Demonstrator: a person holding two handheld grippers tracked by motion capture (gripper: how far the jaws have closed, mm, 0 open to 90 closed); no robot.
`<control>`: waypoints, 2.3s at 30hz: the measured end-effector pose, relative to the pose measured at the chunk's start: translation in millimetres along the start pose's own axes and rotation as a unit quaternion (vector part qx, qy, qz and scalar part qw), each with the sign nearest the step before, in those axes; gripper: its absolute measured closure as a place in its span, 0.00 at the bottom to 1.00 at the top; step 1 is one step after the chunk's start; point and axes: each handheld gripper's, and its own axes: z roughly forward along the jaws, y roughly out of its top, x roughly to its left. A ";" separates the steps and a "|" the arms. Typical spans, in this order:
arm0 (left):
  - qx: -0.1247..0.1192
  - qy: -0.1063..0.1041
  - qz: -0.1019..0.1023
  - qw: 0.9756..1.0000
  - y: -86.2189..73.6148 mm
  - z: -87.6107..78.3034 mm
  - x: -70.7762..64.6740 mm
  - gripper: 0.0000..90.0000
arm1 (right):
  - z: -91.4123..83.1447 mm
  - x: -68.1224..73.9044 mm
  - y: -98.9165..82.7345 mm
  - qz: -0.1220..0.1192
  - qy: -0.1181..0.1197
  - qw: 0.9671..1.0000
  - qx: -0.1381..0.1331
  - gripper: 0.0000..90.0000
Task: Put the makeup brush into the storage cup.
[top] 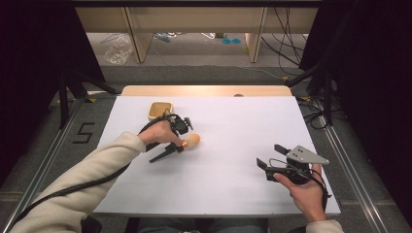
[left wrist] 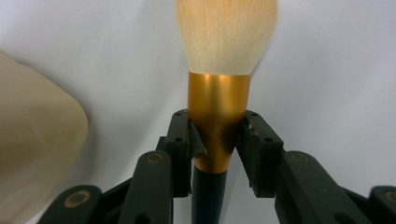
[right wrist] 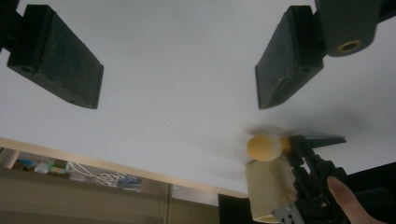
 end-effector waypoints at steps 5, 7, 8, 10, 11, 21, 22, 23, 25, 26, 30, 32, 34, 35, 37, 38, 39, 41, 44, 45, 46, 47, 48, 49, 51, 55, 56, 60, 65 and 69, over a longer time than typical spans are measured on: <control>-0.011 0.001 -0.003 1.000 -1.2 -2.5 -0.1 0.74 | -0.1 0.0 0.1 0.000 0.000 1.000 0.000 0.18; -0.031 0.005 -0.018 0.999 -2.0 -2.4 -1.9 0.74 | 0.0 0.0 0.0 0.000 0.000 1.000 0.000 0.18; -0.031 0.006 -0.013 0.999 -2.4 -3.6 -0.7 0.74 | 0.0 -0.1 0.0 0.000 0.000 1.000 0.000 0.18; -0.037 0.007 -0.016 0.999 -3.3 -4.4 -0.7 0.74 | 0.1 0.0 0.1 -0.001 -0.001 1.000 0.000 0.18; -0.039 0.009 -0.014 0.999 -3.6 -5.3 -0.2 0.74 | 0.1 0.1 0.1 0.000 -0.001 1.000 0.000 0.18; -0.060 0.014 -0.018 0.998 -6.6 -10.0 0.2 0.74 | 0.2 0.2 0.1 -0.001 -0.001 1.000 0.000 0.18; -0.066 0.015 -0.021 0.997 -6.8 -10.5 0.3 0.74 | 0.1 0.2 0.1 0.000 -0.001 1.000 0.000 0.18; -0.068 0.014 -0.023 0.997 -6.9 -10.9 0.1 0.74 | 0.1 0.2 0.1 -0.001 -0.001 1.000 0.000 0.18; -0.075 0.015 -0.025 0.997 -7.3 -11.3 -0.2 0.74 | 0.6 0.1 -0.1 0.000 -0.001 1.000 -0.002 0.18; -0.071 0.013 -0.022 0.997 -7.8 -11.8 -0.1 0.74 | 0.6 0.1 -0.1 0.000 -0.001 1.000 -0.002 0.18; -0.081 0.017 -0.019 0.996 -9.2 -13.5 -0.9 0.74 | 0.6 0.4 0.0 -0.001 -0.002 1.000 -0.002 0.18; -0.081 0.015 -0.017 0.996 -9.9 -14.9 -0.6 0.74 | 0.6 0.4 -0.1 -0.001 -0.002 1.000 -0.001 0.18; -0.083 0.013 -0.018 0.996 -10.7 -14.9 -1.0 0.74 | 0.6 0.3 0.0 -0.001 -0.002 1.000 -0.001 0.18; -0.082 0.012 -0.017 0.996 -11.1 -15.2 -0.5 0.74 | 0.6 0.3 0.0 -0.001 -0.002 1.000 -0.001 0.18; -0.090 0.012 -0.021 0.996 -11.8 -14.7 -0.9 0.74 | 0.8 0.3 0.0 -0.002 -0.002 1.000 -0.004 0.18; -0.089 0.012 -0.019 0.996 -12.2 -15.5 -0.2 0.74 | 0.0 0.3 0.2 -0.001 -0.002 1.000 0.000 0.18; -0.091 0.013 -0.022 0.996 -12.4 -15.6 -0.4 0.74 | 0.2 0.2 0.1 -0.001 -0.002 1.000 0.000 0.18; -0.094 0.014 -0.021 0.995 -12.8 -16.5 -0.1 0.74 | 0.5 0.3 0.1 -0.001 -0.002 1.000 -0.001 0.18; -0.098 0.012 -0.025 0.995 -13.3 -16.9 -0.4 0.74 | -1.8 -0.1 0.8 -0.006 -0.008 1.000 0.009 0.18; -0.095 0.012 -0.022 0.995 -13.4 -17.2 -0.1 0.74 | 0.1 0.1 0.2 -0.002 -0.003 1.000 0.000 0.18; -0.097 0.014 -0.023 0.995 -13.4 -17.1 -0.2 0.74 | -0.1 0.2 0.3 -0.001 -0.003 1.000 0.000 0.18; -0.099 0.014 -0.025 0.995 -13.5 -16.8 -0.5 0.74 | -1.3 0.0 0.8 -0.004 -0.008 1.000 0.004 0.18; -0.098 0.016 -0.022 0.995 -13.6 -17.6 0.2 0.74 | -1.3 0.1 0.7 -0.005 -0.008 1.000 0.003 0.18; -0.099 0.017 -0.022 0.995 -13.7 -17.8 0.3 0.74 | -1.3 0.1 0.7 -0.004 -0.008 1.000 0.004 0.18; -0.102 0.016 -0.022 0.994 -13.9 -18.7 0.8 0.74 | -0.7 0.0 0.5 -0.005 -0.007 1.000 0.002 0.18; -0.115 0.019 -0.023 0.993 -13.8 -18.9 0.7 0.74 | 0.0 0.0 0.1 0.000 -0.002 1.000 0.000 0.18; -0.116 0.018 -0.022 0.993 -13.6 -19.5 1.1 0.74 | 0.0 0.0 0.2 0.000 -0.002 1.000 0.000 0.18; -0.127 0.021 -0.024 0.991 -13.6 -22.1 0.2 0.74 | -1.5 -0.1 0.8 -0.006 -0.009 1.000 0.007 0.18; -0.135 0.025 -0.023 0.990 -13.9 -25.0 0.1 0.74 | 0.1 0.1 0.2 -0.001 -0.003 1.000 0.001 0.18; -0.143 0.029 -0.019 0.989 -14.2 -28.0 -1.4 0.74 | 0.6 0.3 -0.1 0.000 -0.003 1.000 -0.001 0.18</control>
